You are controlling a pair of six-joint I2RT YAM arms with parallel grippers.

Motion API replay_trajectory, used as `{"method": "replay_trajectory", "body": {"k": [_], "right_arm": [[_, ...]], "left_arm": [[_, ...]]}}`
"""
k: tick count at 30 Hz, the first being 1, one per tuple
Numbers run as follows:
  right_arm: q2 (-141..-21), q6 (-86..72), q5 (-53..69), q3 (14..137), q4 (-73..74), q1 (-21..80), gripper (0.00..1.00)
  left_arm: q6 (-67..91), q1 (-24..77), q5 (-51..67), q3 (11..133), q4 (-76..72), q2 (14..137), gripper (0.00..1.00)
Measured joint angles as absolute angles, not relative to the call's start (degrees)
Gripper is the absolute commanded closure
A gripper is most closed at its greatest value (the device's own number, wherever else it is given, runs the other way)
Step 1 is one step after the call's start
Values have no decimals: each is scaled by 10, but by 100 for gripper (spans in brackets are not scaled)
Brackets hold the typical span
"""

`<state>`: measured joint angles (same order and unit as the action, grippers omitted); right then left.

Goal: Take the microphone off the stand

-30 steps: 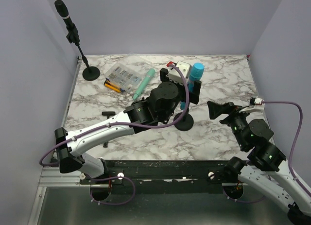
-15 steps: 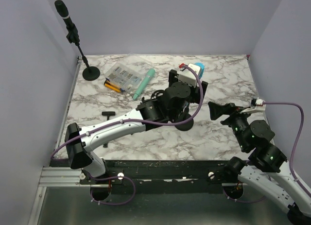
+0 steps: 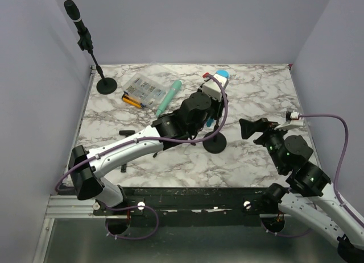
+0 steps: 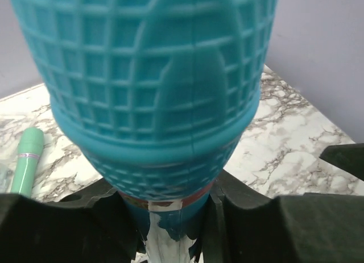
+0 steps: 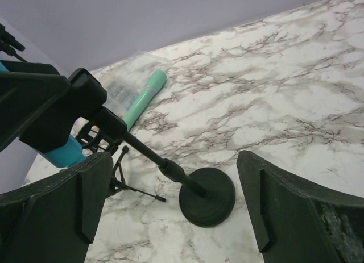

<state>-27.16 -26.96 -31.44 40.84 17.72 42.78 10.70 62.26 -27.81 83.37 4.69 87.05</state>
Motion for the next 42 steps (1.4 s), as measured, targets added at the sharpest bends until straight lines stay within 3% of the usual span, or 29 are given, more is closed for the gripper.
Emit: {"method": "replay_trajectory", "body": {"k": [2,5,20,33,39,40,42], "right_arm": [[-281,-269,-314,409,177,428,0],[-296,-263,-308,409,177,428,0],[-315,-209,-244,428,182,428,2],[-398,-124,72,468,170,428,3],[-425,-119,131,468,162,428,3],[-425,-119,135,468,160,428,3],[-425,-119,138,468,158,428,3]], "left_arm": [[104,614,-247,817,44,854,80],[96,605,-217,806,48,838,100],[30,553,1,763,103,760,100],[-58,528,184,733,143,706,100],[-80,521,210,733,154,702,100],[-83,521,212,733,157,700,99],[-85,521,215,733,163,696,82]]}}
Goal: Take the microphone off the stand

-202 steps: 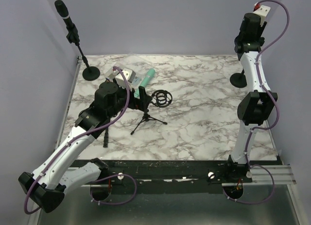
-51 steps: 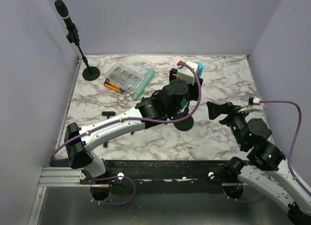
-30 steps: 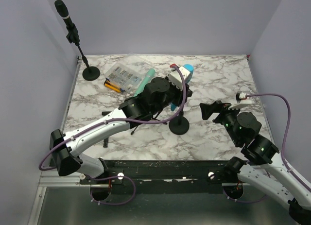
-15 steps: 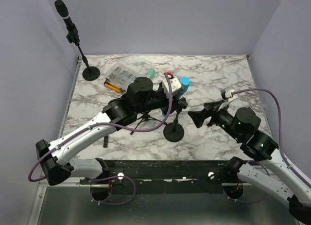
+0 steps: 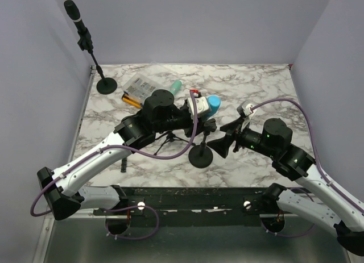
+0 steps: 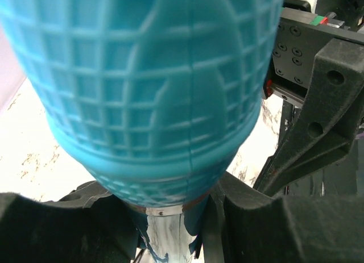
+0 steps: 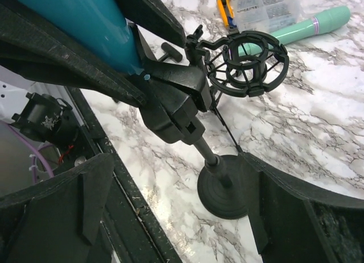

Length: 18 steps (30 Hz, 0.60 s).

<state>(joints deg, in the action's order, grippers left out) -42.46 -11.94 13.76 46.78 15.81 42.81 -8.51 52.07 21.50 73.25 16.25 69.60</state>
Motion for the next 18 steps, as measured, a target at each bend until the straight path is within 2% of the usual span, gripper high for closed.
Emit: {"method": "replay_trajectory", "body": {"k": [1,4,10,13,18], "right_arm": [[-424,-120,138,468,157,428,3],[-423,-121,136,468,155,428,3],[-420,-128,127,468,154,428,3],[-420,-132,125,468,152,428,3],[-420,-137,121,467,150,428,3]], "left_arm": [[-85,521,215,733,165,695,69],[-81,521,208,733,168,693,42],[-55,520,180,733,168,692,9],[-39,521,168,733,168,689,2],[2,524,120,733,159,672,2]]}}
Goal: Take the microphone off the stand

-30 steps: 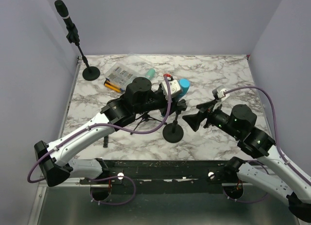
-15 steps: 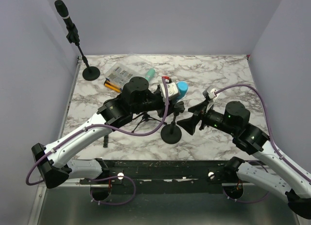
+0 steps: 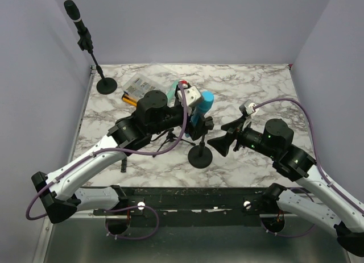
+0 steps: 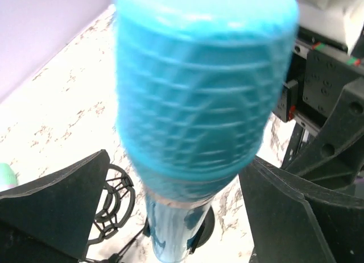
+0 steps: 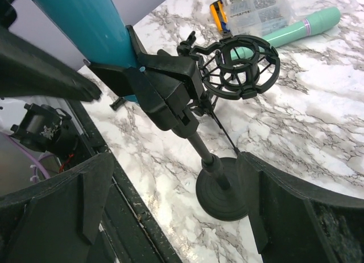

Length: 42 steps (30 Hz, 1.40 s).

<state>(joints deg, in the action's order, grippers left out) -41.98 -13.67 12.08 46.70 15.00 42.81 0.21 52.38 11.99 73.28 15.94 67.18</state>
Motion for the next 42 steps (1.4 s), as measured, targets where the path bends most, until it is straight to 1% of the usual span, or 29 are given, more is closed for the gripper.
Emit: {"method": "replay_trajectory", "body": {"k": [7,10,11,12,14,17,18,19,20,27,31,38,40,42], "right_arm": [[-415,-142,113,458,145,428,3],[-416,-146,111,458,143,428,3],[-416,-146,110,458,142,428,3],[-418,-147,110,458,140,428,3],[-422,-149,109,458,139,428,3],[-429,-150,107,458,139,428,3],[-430,-150,105,458,139,428,2],[-431,-150,104,458,139,428,2],[-431,-150,103,458,140,428,3],[-436,-149,97,457,124,428,4],[-454,-148,107,443,70,428,9],[-498,-123,207,404,-43,428,9],[-509,-115,236,403,-67,428,8],[-514,-104,260,403,-84,428,4]], "left_arm": [[70,525,54,736,147,646,9],[80,525,57,736,131,641,18],[82,525,60,736,125,641,23],[82,525,65,736,121,641,34],[81,525,74,736,119,642,53],[67,525,84,741,125,649,71],[62,525,86,746,131,653,82],[51,524,89,752,137,657,99],[45,524,91,757,143,660,100],[-7,505,134,780,194,658,100],[-32,487,180,780,225,640,100],[-55,472,224,765,249,605,100],[-56,465,232,761,251,598,100],[-57,460,241,759,254,594,100]]}}
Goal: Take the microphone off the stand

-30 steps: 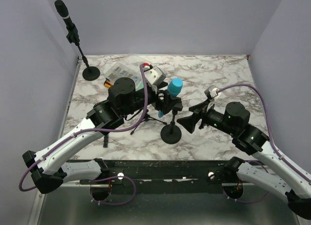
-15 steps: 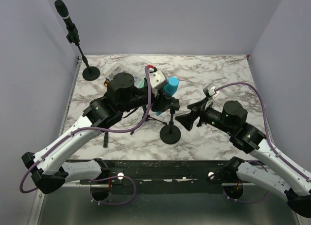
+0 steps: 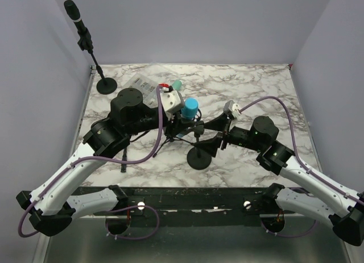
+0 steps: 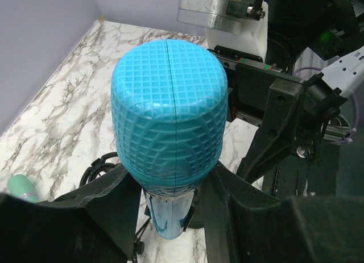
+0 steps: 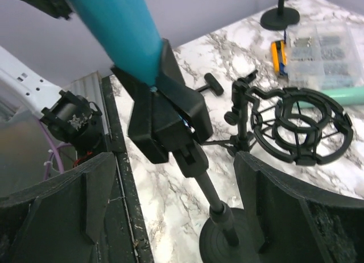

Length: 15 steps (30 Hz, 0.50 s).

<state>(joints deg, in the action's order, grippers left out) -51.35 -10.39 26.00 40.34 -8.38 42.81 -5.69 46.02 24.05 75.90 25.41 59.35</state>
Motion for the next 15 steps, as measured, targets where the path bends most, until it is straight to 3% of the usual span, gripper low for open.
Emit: {"method": "replay_trajectory", "body": {"k": [15], "right_arm": [[-533,-25,306,441,-103,427,4]], "left_arm": [[-16,408,316,756,216,618,100]]}}
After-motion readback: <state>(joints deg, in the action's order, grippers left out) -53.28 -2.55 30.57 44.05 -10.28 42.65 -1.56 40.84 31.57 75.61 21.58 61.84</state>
